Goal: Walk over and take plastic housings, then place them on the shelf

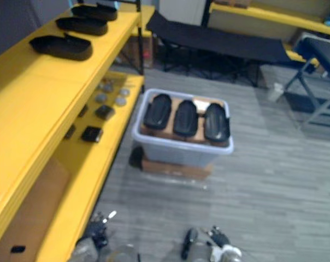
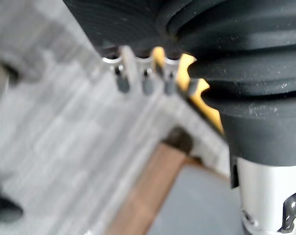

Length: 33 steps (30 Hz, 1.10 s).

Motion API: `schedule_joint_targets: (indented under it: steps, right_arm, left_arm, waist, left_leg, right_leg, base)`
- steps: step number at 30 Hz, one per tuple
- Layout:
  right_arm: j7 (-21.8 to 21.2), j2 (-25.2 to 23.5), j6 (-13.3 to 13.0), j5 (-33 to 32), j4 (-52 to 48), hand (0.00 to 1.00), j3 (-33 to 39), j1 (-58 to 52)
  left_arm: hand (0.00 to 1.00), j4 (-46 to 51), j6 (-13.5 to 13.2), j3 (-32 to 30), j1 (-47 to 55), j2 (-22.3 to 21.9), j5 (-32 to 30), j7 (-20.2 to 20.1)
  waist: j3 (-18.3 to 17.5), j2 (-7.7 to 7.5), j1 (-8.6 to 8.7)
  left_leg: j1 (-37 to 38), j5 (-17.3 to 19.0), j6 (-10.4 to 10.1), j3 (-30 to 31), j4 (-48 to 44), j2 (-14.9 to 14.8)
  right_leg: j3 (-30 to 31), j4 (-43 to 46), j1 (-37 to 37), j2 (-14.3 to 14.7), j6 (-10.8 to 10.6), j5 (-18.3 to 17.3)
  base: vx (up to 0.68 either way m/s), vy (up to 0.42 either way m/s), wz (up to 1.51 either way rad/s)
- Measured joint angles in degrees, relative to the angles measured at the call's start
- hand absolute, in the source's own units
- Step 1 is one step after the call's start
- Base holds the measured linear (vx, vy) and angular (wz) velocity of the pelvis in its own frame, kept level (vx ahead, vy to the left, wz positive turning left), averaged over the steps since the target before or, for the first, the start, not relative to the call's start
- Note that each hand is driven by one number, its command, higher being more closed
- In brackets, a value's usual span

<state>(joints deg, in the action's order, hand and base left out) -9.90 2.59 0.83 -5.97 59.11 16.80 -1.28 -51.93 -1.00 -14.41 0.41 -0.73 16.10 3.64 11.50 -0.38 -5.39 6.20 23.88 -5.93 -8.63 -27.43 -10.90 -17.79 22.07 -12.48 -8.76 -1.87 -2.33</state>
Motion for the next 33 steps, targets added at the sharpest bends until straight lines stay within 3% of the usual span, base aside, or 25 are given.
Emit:
schedule_joint_targets:
  steps: [1, 3, 4, 5, 6, 7, 9, 10, 11, 12, 13, 14, 16, 17, 19, 21, 23, 24, 25, 26, 29, 30, 32, 33]
  right_arm:
    - [0.03, -0.09, 0.3, 0.02, 0.03, 0.0, 0.37, 0.06]
    - [0.58, 0.83, 0.36, -0.08, -0.03, 0.0, 1.22, -0.03]
    - [1.39, 1.42, 1.08, 0.01, -0.03, 0.0, 1.12, -0.07]
    - [1.62, 1.79, 1.83, 0.13, -0.18, 0.0, 1.17, -0.32]
    - [1.83, 1.89, 2.15, 0.32, -0.1, 0.0, 1.27, -0.09]
    - [2.44, 1.74, 2.47, 1.22, 0.15, 0.0, 1.18, -0.18]
    - [3.53, 1.25, 2.37, 1.17, 0.25, 0.0, 1.61, -0.02]
    - [4.11, 1.09, 2.64, 1.24, 0.23, 0.0, 1.69, 0.05]
    - [4.6, 1.13, 3.16, 1.42, 0.21, 0.0, 1.84, 0.33]
    - [4.84, 1.21, 3.48, 1.83, 0.16, 0.0, 1.91, 0.52]
    - [5.12, 0.42, 3.77, 2.37, 0.03, 0.0, 1.91, 0.89]
    - [5.13, -1.17, 4.37, 2.43, -0.57, 0.0, 0.69, 2.09]
    - [5.11, -1.84, 4.3, 2.43, -1.72, 0.0, -0.04, 2.85]
    - [4.56, -1.63, 3.85, 3.63, -2.28, 0.0, -0.01, 2.82]
    - [3.9, -1.02, 2.92, 5.3, -2.14, 0.0, -0.13, 2.66]
    - [2.0, -0.93, -0.83, 9.55, -1.96, 0.0, -1.83, 2.04]
    - [0.89, -1.01, -3.33, 11.55, -2.1, 0.0, -4.35, 0.76]
    - [0.09, -1.04, -4.88, 12.56, -2.16, 0.0, -6.47, 0.47]
    - [-0.87, -1.05, -5.74, 13.82, -1.9, 0.0, -8.52, 1.07]
    - [-1.44, -0.91, -6.22, 14.55, -1.61, 0.0, -9.51, 1.75]
    - [-2.89, 2.17, -12.27, 18.94, -1.06, 0.0, -18.22, 6.1]
    - [-3.12, 3.82, -15.37, 21.05, -2.24, 0.0, -23.87, 7.71]
    - [-4.09, 7.19, -20.89, 24.62, -9.96, 0.0, -37.57, 9.15]
    - [-4.64, 7.65, -21.69, 24.97, -13.3, 0.0, -41.45, 9.59]
  left_arm:
    - [0.0, -0.09, 0.33, -0.02, 0.3, -0.71, 0.28, 0.17]
    - [0.0, 0.44, 1.29, -0.6, 0.55, -2.62, 1.4, 0.39]
    - [0.0, 0.17, 1.9, -1.04, 0.65, -2.48, 1.35, 0.7]
    - [0.0, -0.34, 2.41, -1.75, 1.09, -2.36, 1.34, 1.18]
    - [0.0, -0.67, 2.44, -2.07, 1.35, -2.08, 1.33, 1.32]
    - [0.0, -0.99, 2.63, -2.32, 2.04, -1.41, 1.22, 1.27]
    - [0.0, -0.79, 2.55, -2.98, 3.03, -1.06, 0.8, 1.18]
    - [0.0, -0.85, 2.41, -3.44, 2.95, -0.95, 0.75, 0.91]
    - [0.0, -0.93, 2.34, -3.55, 2.95, -0.97, 0.61, 0.27]
    - [0.0, -1.01, 2.33, -3.85, 3.01, -1.06, 0.11, -0.11]
    - [0.0, -1.11, 2.26, -5.32, 2.2, -0.9, -1.05, -0.53]
    - [0.0, -0.78, 1.08, -5.78, 1.56, 0.47, -3.51, -0.96]
    - [0.0, -0.5, -0.03, -5.73, 0.02, 1.24, -4.73, -1.35]
    - [0.0, -0.6, -0.21, -4.66, -1.07, 1.67, -5.35, -1.33]
    - [0.0, -0.52, -0.57, -3.49, -1.19, 1.76, -5.3, -1.16]
    - [0.0, -0.4, -1.71, -0.95, -1.83, 2.53, -5.13, 0.45]
    - [0.0, 0.83, -2.15, 1.54, -2.86, 3.09, -4.36, 1.64]
    - [0.0, 2.15, -2.61, 2.65, -3.38, 4.18, -2.83, 2.24]
    - [0.0, 2.88, -2.54, 3.81, -4.24, 5.52, -2.31, 2.88]
    - [0.0, 2.78, -2.4, 4.14, -4.61, 6.28, -2.15, 3.04]
    - [0.0, 1.18, -0.91, 6.37, -5.01, 7.04, -1.1, 3.05]
    - [0.0, -0.55, 0.09, 6.95, -5.0, 6.73, -1.42, 3.06]
    - [0.0, -3.39, 0.57, 8.4, -4.39, 5.69, -0.85, 3.52]
    - [0.0, -3.57, 0.6, 8.62, -4.36, 5.92, -1.05, 3.81]
  waist:
    - [-0.49, -0.05, 0.1]
    - [-0.09, 1.68, 0.59]
    - [0.5, 3.24, 0.91]
    - [1.48, 4.34, 1.1]
    - [1.67, 4.66, 1.19]
    - [1.75, 4.25, 1.11]
    - [2.04, 3.45, 0.8]
    - [2.2, 3.19, 0.61]
    - [2.2, 3.2, 0.49]
    - [2.18, 3.42, 0.27]
    - [3.04, 2.01, -0.3]
    - [3.79, -0.65, -0.67]
    - [4.91, -2.34, -0.93]
    - [5.13, -2.97, -1.7]
    - [5.26, -2.86, -1.93]
    - [5.71, -2.06, -1.22]
    - [5.95, -1.63, -0.59]
    - [5.75, -2.13, -0.52]
    - [6.2, -3.8, -0.69]
    - [6.12, -4.55, -0.77]
    - [6.63, -3.85, -1.84]
    - [7.67, -2.29, -1.69]
    - [7.73, -1.62, -1.65]
    - [7.75, -1.68, -1.74]
  left_leg:
    - [-0.75, -0.85, 0.33, 0.82, -2.26, -0.4]
    - [-7.6, -6.89, 0.72, 4.77, -15.9, -1.44]
    - [-12.66, -15.75, 0.11, 6.71, -26.53, -3.04]
    - [-16.22, -17.93, -1.14, 6.55, -35.21, -5.6]
    - [-17.69, -17.34, -0.33, 5.97, -37.42, -6.2]
    - [-19.76, -15.54, 0.24, 3.91, -36.6, -5.78]
    - [-21.47, -14.06, 1.14, -1.16, -26.45, -3.89]
    - [-21.46, -14.01, 1.13, -4.36, -15.74, -1.81]
    - [-20.52, -15.93, 1.11, -6.71, -3.67, 0.48]
    - [-19.83, -18.75, 1.79, -7.86, 2.0, 1.19]
    - [-18.37, -18.81, 5.8, -9.84, 3.42, 1.79]
    - [-17.92, -17.99, 5.55, -10.86, 4.15, 2.77]
    - [-18.68, -16.2, 5.89, -11.15, 2.66, 2.63]
    - [-18.95, -14.59, 6.36, -11.51, 1.66, 2.57]
    - [-17.87, -13.31, 6.63, -11.89, 1.73, 2.77]
    - [-15.73, -12.76, 6.87, -9.92, 3.87, 3.06]
    - [-15.62, -12.8, 6.8, -7.32, 4.06, 3.28]
    - [-16.41, -12.91, 6.65, -5.54, 3.86, 4.06]
    - [-16.77, -13.1, 6.33, -4.18, 3.77, 5.41]
    - [-17.24, -13.2, 6.18, -3.44, 3.64, 5.98]
    - [-19.6, -14.33, 4.68, -2.05, 4.09, 6.2]
    - [-19.71, -14.77, 4.49, -0.68, 4.23, 6.1]
    - [-19.28, -16.07, 4.04, 2.01, 6.16, 6.52]
    - [-19.07, -16.42, 3.77, 2.57, 6.88, 6.47]
  right_leg:
    - [-0.41, 1.07, 0.0, 0.09, 0.44, -1.5]
    - [-1.22, 2.97, 1.12, 0.41, 0.24, -5.23]
    - [-1.56, 2.7, 3.87, 1.52, 0.88, -6.77]
    - [-2.1, 1.2, 8.03, 2.83, 1.5, -7.89]
    - [-2.55, 0.23, 10.02, 3.03, 1.64, -8.19]
    - [-2.78, -2.5, 13.38, 3.12, 1.52, -8.38]
    - [-2.55, -6.8, 16.82, 2.88, 0.45, -7.66]
    - [-2.33, -8.35, 17.79, 2.54, -0.2, -7.3]
    - [-1.7, -8.79, 17.87, 2.4, -1.19, -7.67]
    - [-0.96, -8.53, 17.58, 2.71, -1.92, -8.13]
    - [0.57, -8.09, 17.51, 1.98, -2.6, -8.65]
    - [0.96, -9.48, 17.37, 1.49, -2.9, -8.33]
    - [1.04, -10.66, 17.8, 1.48, -3.18, -8.16]
    - [1.23, -10.24, 17.55, 0.96, -3.74, -7.82]
    - [1.23, -7.37, 17.18, -0.04, -3.96, -7.72]
    - [0.19, 4.39, 12.78, -2.01, -6.08, -7.3]
    - [0.62, 5.68, 12.07, -2.14, -4.66, -9.11]
    - [1.21, 2.66, 11.34, -2.24, -4.94, -8.39]
    - [2.25, -2.93, 11.18, -2.38, -5.08, -4.25]
    - [1.84, -4.03, 11.13, -2.69, -4.8, -4.85]
    - [1.79, -12.12, 13.2, -0.86, -5.36, -4.72]
    - [1.06, -14.01, 14.53, -0.03, -5.25, -3.68]
    - [0.65, -15.81, 15.26, 0.65, -4.67, -2.7]
    - [0.54, -16.16, 15.42, 0.94, -4.43, -2.5]
  base:
    - [0.49, -0.314, 0.11]
    - [0.36, -0.271, 0.14]
    - [0.35, -0.167, 0.06]
    - [0.36, -0.132, 0.02]
    - [0.36, -0.089, 0.02]
    - [0.37, -0.078, 0.0]
    - [0.38, -0.03, -0.07]
    - [0.37, 0.069, -0.17]
    - [0.42, 0.131, -0.27]
    - [0.34, 0.13, -0.4]
    - [0.36, 0.094, -0.49]
    - [0.29, 0.039, -0.41]
    - [0.26, 0.037, -0.21]
    - [0.23, 0.081, -0.14]
    - [0.21, 0.119, -0.09]
    - [0.15, 0.083, 0.26]
    - [0.1, -0.02, 0.79]
    - [0.17, -0.146, 0.99]
    - [0.14, -0.168, 0.82]
    - [0.11, -0.17, 0.56]
    - [0.09, -0.134, 0.16]
    - [0.02, -0.075, 0.12]
    - [0.02, -0.082, 0.11]
    - [0.01, -0.085, 0.09]
